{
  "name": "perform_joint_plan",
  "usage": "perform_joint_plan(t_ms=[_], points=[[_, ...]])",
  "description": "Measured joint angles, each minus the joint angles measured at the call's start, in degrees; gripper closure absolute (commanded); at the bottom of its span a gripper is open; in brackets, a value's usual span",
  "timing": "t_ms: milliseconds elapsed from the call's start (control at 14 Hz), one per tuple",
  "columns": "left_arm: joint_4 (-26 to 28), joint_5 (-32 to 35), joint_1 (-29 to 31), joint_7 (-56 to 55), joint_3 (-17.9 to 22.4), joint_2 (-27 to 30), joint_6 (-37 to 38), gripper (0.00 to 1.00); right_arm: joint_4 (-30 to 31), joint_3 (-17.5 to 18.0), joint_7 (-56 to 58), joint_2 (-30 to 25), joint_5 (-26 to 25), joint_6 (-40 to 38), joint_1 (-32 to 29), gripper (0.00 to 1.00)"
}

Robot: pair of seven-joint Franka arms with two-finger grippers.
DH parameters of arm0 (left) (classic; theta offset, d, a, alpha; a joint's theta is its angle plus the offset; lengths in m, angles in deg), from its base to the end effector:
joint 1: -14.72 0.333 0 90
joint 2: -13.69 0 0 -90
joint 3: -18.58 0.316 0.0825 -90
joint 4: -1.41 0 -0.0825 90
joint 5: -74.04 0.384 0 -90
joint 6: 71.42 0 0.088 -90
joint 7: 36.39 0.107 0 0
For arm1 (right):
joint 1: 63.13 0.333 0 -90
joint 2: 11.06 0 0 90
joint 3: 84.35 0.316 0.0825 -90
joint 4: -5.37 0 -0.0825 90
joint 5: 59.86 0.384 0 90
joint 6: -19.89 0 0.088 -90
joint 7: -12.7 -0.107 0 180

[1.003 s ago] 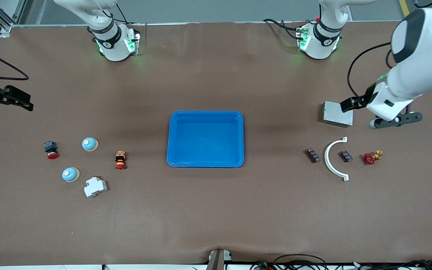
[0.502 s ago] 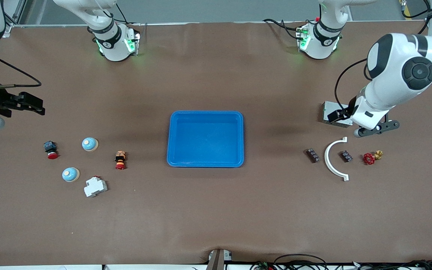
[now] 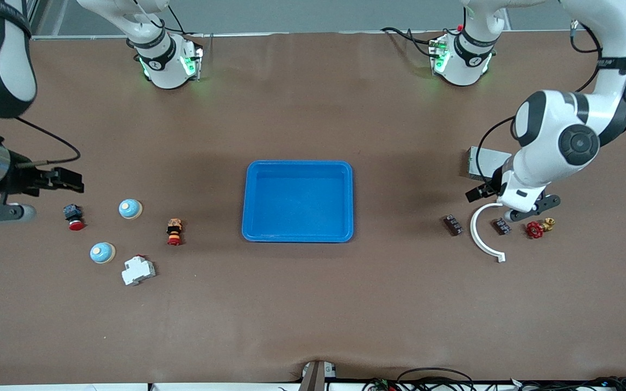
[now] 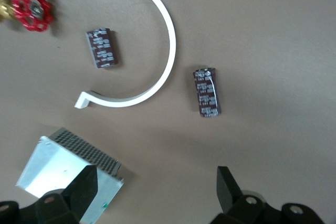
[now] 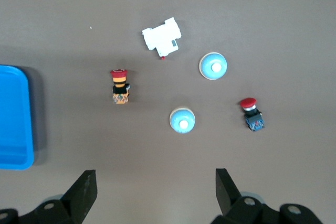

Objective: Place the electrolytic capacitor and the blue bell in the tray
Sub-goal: 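Grasp a black capacitor with the left gripper while the right gripper grasps a bell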

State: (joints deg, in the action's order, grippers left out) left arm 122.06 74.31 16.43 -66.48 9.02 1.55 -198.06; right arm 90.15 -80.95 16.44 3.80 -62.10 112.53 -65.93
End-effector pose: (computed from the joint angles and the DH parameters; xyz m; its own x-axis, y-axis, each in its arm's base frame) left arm 0.5560 -0.0752 0.3101 0.9203 0.3765 -0.1059 0.3761 -0.9263 -0.0250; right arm 0.6274 -0.0015 0.5176 0.9894 0.0773 -0.1227 0.0797 -0.9967 0.0154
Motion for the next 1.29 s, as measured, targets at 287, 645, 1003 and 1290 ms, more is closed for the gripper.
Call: perform_joint_plan(t_ms=[287, 645, 1003, 1290], points=[[-0.3, 0.0, -1.5, -6.4, -0.2, -4.3, -3.1, 0.00, 0.2, -0.1, 0.1, 5.7, -0.2, 5.3, -0.1, 0.00], [-0.2, 0.0, -2.3, -9.8, -0.2, -7.3, -6.1, 0.00, 0.5, -0.7, 4.2, 11.8, -0.4, 12.9, -1.3, 0.00], [-0.3, 0.0, -2.3, -10.7, -0.1, -13.4, -14.8, 0.25, 8.5, -0.8, 4.9, 13.2, -0.4, 21.5, -3.3, 0.00], [-1.8, 0.0, -2.2, -10.7, -0.1, -16.2, -17.8, 0.33, 18.8, -0.9, 4.9, 12.2, -0.4, 32.5, -5.5, 0.00]])
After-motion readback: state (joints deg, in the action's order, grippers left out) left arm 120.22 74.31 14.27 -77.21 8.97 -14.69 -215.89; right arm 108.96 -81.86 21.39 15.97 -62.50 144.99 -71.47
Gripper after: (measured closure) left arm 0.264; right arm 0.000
